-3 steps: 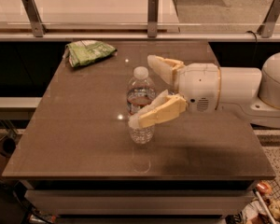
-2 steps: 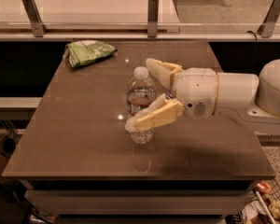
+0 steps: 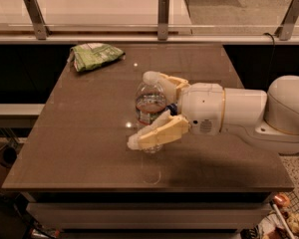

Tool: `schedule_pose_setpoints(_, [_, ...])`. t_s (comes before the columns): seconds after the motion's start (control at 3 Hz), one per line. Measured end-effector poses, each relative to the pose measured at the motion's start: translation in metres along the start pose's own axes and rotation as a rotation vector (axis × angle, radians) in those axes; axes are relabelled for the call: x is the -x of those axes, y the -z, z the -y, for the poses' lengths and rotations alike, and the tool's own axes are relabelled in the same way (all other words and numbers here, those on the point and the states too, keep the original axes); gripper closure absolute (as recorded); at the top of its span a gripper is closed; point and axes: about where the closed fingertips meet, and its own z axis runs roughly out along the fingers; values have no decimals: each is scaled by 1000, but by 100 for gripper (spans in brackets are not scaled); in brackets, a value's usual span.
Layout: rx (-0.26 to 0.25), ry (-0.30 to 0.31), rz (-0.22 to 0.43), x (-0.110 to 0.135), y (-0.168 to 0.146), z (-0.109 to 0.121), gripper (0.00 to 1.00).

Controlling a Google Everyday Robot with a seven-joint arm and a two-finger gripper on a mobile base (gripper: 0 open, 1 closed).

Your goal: Move water bottle near green jalapeno chip bag

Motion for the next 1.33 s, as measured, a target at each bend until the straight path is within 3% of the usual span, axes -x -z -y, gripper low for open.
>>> schedule_pose_setpoints(0.33, [4, 3, -1, 1, -2, -2, 16])
schedule_pose_setpoints(1.33, [15, 14, -4, 6, -8, -7, 86])
